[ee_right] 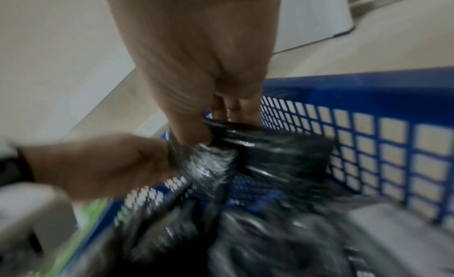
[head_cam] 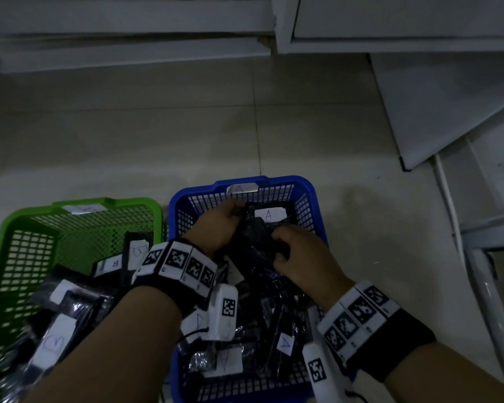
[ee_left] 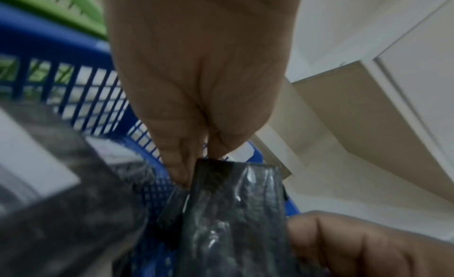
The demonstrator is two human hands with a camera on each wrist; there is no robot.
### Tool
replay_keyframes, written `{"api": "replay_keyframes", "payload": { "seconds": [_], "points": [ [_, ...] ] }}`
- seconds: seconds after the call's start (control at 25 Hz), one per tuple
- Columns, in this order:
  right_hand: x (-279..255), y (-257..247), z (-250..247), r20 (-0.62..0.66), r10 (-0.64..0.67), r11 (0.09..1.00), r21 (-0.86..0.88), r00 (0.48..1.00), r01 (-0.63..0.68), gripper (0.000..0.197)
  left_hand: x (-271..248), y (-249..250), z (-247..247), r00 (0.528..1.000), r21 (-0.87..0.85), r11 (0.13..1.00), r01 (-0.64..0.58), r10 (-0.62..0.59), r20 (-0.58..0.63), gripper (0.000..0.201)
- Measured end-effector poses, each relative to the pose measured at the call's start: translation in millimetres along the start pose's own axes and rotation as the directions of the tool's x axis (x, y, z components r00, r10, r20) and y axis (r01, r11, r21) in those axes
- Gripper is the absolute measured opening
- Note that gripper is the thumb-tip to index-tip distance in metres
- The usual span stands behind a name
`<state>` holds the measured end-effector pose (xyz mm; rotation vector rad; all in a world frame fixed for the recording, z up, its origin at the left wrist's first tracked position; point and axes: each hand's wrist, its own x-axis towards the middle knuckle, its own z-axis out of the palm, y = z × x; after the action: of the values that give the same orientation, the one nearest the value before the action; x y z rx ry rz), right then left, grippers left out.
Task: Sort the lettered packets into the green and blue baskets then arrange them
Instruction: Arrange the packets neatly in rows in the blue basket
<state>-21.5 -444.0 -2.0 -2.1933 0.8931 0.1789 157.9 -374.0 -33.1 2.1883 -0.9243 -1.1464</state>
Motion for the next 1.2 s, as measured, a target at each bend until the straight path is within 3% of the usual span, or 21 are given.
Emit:
{"api": "replay_keyframes", "payload": {
  "seconds": [0.08, 0.16, 0.24, 0.32, 0.4, 0.52, 0.6, 0.68, 0.76, 0.92, 1.0, 1.04, 1.08, 1.2],
  "points": [
    [-2, -1, 3, 0.040, -0.038, 0.999, 0.021, 0.998, 0.037, 0.042, -5, -3, -5, 1.000, -0.032, 0.999, -0.030, 0.029, -0.005, 0.030],
    [-5, 2, 6, 0.166, -0.025, 0.999, 0.047, 0.986, 0.018, 0.048, -18, -3, -13, 0.985, -0.010, 0.997, -0.080, 0.080, 0.150, 0.029],
    [-6, 5, 3, 0.229, 0.062, 0.998, -0.020, 0.972, -0.059, 0.041, -31, -3, -18, 0.961, 0.076, 0.990, -0.121, 0.098, 0.258, 0.019],
    [0, 2, -6, 0.123, 0.086, 0.995, -0.059, 0.989, -0.079, 0.027, -39, -2, -24, 0.958, 0.120, 0.978, -0.168, 0.133, 0.255, 0.012],
    [11, -9, -18, -0.067, 0.040, 0.999, -0.012, 0.997, -0.041, 0.022, -44, -3, -26, 0.961, 0.120, 0.980, -0.159, 0.125, 0.246, 0.020],
    [29, -29, -28, -0.352, -0.155, 0.987, -0.023, 0.923, 0.157, 0.018, -48, -6, -26, 0.963, 0.110, 0.985, -0.137, 0.106, 0.248, 0.036],
    [38, -28, -21, -0.255, -0.298, 0.941, -0.238, 0.920, 0.239, 0.022, -50, -8, -26, 0.962, 0.021, 0.994, -0.111, 0.102, 0.254, 0.031],
    [43, -15, -8, 0.009, -0.251, 0.871, -0.434, 0.968, 0.230, 0.036, -52, -10, -30, 0.976, -0.074, 0.994, -0.086, 0.099, 0.194, 0.024],
    [43, -2, -3, 0.101, -0.158, 0.843, -0.504, 0.982, 0.188, 0.044, -56, -10, -37, 0.994, -0.133, 0.988, -0.075, 0.085, 0.074, 0.017],
    [45, -2, -7, -0.031, -0.138, 0.879, -0.465, 0.990, 0.108, 0.058, -55, -15, -53, 0.982, -0.208, 0.975, -0.080, 0.041, -0.184, 0.015],
    [47, -4, -6, -0.084, -0.181, 0.846, -0.521, 0.980, 0.112, 0.062, -52, -17, -57, 0.963, -0.072, 0.994, -0.087, 0.065, -0.263, 0.010],
    [48, -4, -5, -0.088, -0.186, 0.831, -0.545, 0.979, 0.109, 0.065, -51, -16, -57, 0.961, 0.045, 0.994, -0.101, 0.109, -0.252, 0.003],
    [48, -4, -3, -0.096, -0.185, 0.828, -0.552, 0.978, 0.102, 0.065, -52, -13, -56, 0.969, 0.145, 0.983, -0.116, 0.144, -0.201, 0.009],
    [42, -9, 3, -0.142, -0.241, 0.861, -0.488, 0.960, 0.144, 0.045, -51, -10, -45, 0.989, 0.337, 0.932, -0.130, 0.099, 0.108, 0.051]
  ]
}}
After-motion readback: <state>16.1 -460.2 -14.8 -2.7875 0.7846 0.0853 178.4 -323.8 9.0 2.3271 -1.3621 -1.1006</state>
